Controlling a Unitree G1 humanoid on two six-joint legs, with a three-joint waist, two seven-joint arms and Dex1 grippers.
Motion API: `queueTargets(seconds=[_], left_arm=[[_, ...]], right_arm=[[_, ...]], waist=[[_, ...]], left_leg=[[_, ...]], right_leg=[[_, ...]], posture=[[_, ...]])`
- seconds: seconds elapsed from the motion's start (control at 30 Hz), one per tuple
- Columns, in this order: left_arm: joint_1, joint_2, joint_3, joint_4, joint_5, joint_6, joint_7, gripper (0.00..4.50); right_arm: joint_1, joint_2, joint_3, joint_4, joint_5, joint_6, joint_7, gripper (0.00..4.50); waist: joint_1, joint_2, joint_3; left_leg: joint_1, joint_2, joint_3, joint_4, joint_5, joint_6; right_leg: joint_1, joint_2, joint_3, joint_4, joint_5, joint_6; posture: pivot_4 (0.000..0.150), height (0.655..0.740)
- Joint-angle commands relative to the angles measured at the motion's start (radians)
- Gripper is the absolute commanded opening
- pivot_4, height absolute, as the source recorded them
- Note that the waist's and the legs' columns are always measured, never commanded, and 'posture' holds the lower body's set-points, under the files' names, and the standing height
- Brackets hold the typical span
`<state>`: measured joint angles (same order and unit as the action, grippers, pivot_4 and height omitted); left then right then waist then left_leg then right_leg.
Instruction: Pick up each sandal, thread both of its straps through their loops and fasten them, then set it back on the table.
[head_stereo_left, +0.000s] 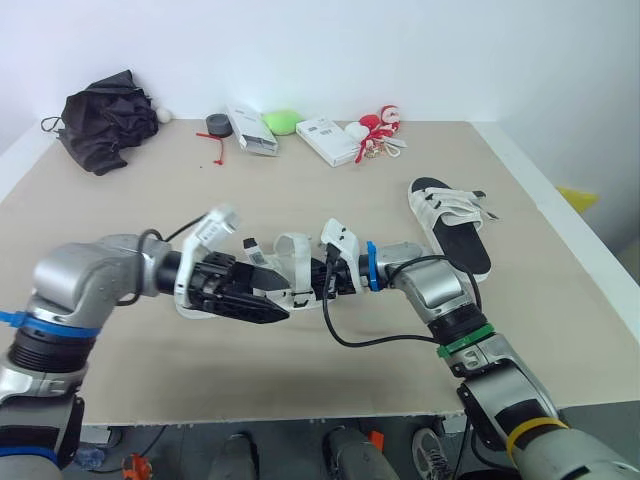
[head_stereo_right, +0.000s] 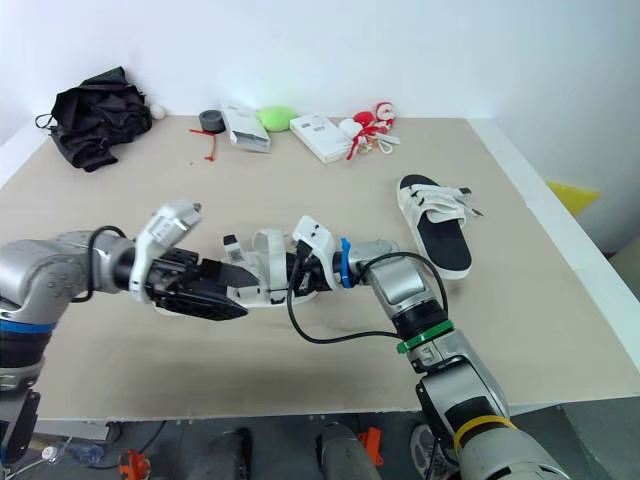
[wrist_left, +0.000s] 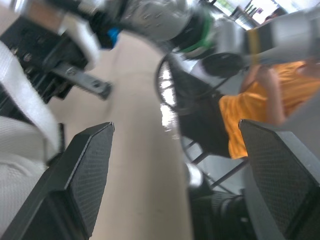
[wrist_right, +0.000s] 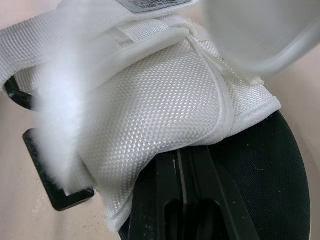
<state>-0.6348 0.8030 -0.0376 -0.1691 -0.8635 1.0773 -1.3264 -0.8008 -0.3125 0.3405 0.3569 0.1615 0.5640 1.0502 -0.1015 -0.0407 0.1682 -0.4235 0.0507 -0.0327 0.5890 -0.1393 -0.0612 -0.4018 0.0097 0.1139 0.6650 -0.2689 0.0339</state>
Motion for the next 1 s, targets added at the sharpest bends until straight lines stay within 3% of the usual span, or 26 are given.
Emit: queueTargets(seconds=[0.03, 0.3, 0.5, 0.6, 1.0], left_arm=[[0.031, 0.091, 0.046, -0.067, -0.003, -0.029, -0.043, 4.1], [0.246, 0.151, -0.058, -0.288, 0.084, -0.156, -0.055, 4.1], [0.358, 0.115, -0.139, -0.175, 0.291, -0.355, 0.032, 4.1], [0.359, 0.049, -0.144, -0.089, 0.365, -0.452, 0.101, 4.1], [0.336, -0.132, -0.061, -0.052, 0.266, -0.387, 0.223, 4.1]], right_arm=[[0.047, -0.028, 0.042, 0.085, -0.066, 0.034, -0.027, 0.0], [0.042, -0.021, 0.044, 0.092, -0.067, 0.03, -0.025, 0.0], [0.049, -0.019, 0.045, 0.085, -0.065, 0.034, -0.027, 0.0], [0.054, -0.021, 0.045, 0.08, -0.065, 0.036, -0.027, 0.0], [0.05, -0.021, 0.044, 0.075, -0.065, 0.043, -0.028, 0.0]], waist=[[0.0, 0.0, 0.0], [0.0, 0.0, 0.0], [0.001, 0.0, 0.0], [0.003, 0.0, 0.0], [0.003, -0.002, -0.002]], left_leg=[[0.0, 0.0, 0.0, 0.0, 0.0, 0.0], [0.0, 0.001, 0.002, 0.0, 0.0, -0.001], [0.0, 0.001, 0.003, 0.0, 0.0, -0.001], [0.0, 0.001, 0.004, 0.0, 0.0, -0.001], [0.0, 0.001, 0.006, 0.0, -0.001, 0.0]], right_leg=[[0.0, 0.0, 0.0, 0.0, 0.0, 0.0], [-0.001, -0.001, 0.0, 0.0, -0.001, -0.001], [-0.001, -0.002, 0.0, 0.0, -0.001, -0.002], [-0.002, -0.003, 0.0, 0.0, -0.001, -0.002], [-0.001, -0.005, -0.002, 0.0, -0.001, -0.002]], posture=[[0.15, 0.738], [0.15, 0.738], [0.15, 0.738], [0.15, 0.738], [0.15, 0.738]])
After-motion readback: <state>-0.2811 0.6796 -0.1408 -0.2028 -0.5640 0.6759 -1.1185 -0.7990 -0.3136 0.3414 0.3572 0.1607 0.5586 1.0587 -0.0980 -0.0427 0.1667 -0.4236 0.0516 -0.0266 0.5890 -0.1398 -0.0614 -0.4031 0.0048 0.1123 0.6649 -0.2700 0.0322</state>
